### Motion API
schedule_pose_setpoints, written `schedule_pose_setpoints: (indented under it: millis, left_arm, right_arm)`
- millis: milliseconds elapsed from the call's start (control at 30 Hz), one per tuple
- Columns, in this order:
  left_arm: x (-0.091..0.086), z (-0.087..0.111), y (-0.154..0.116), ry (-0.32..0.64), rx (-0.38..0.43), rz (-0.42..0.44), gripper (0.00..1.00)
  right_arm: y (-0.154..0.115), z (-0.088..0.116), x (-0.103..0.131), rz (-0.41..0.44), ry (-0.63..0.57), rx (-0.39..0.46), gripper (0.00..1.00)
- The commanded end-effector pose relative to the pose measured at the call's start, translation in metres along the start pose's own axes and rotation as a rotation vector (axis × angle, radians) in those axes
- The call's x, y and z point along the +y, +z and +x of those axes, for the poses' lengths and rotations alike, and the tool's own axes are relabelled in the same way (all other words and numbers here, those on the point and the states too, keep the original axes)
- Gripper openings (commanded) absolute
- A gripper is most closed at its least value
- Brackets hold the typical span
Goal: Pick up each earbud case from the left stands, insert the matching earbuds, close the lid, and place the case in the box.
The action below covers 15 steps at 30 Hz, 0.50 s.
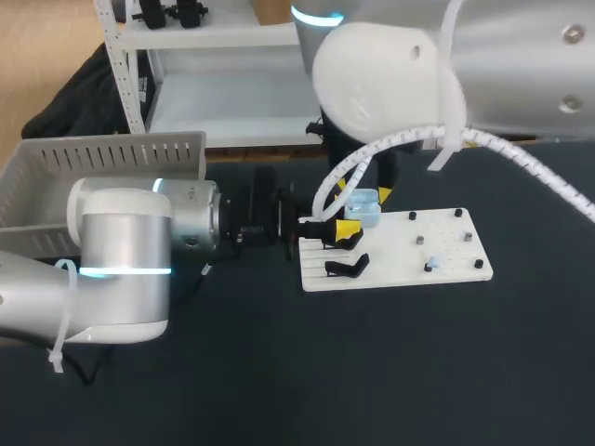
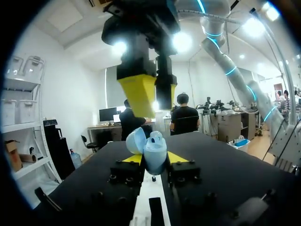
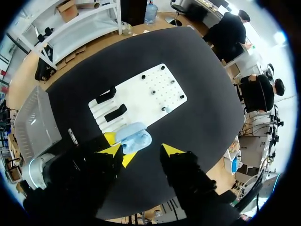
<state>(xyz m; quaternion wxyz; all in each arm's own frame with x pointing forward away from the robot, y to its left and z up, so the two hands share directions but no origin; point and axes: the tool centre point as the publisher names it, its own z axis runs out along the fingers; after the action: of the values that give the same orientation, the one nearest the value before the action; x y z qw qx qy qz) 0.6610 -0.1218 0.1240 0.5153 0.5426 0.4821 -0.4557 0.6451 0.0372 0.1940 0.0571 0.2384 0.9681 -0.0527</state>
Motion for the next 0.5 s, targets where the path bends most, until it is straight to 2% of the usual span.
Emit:
schedule_pose_setpoints:
  millis: [33, 133, 267, 367, 500]
  left_arm:
    - [-0.001, 0.0, 0.001, 0.002, 0.0, -0.006, 0.0]
    - [-0.001, 0.0, 0.001, 0.002, 0.0, -0.006, 0.0]
    - [-0.001, 0.0, 0.001, 0.002, 0.0, -0.006, 0.0]
    - [-0.001, 0.0, 0.001, 0.002, 0.0, -0.006, 0.0]
    - [-0.001, 0.0, 0.001, 0.002, 0.0, -0.006, 0.0]
  right_arm:
    - [-0.003, 0.008, -0.041, -0.135, -0.053, 0.014, 0.49]
    - [0.002, 0.007, -0.055, -0.182, -0.143, -0.02, 0.45]
    - [0.01, 0.004, -0.072, -0.243, -0.205, -0.043, 0.47]
    - [0.015, 0.001, -0.084, -0.27, -0.215, -0.053, 0.49]
    - [0.026, -0.002, -0.093, -0.265, -0.204, -0.045, 0.49]
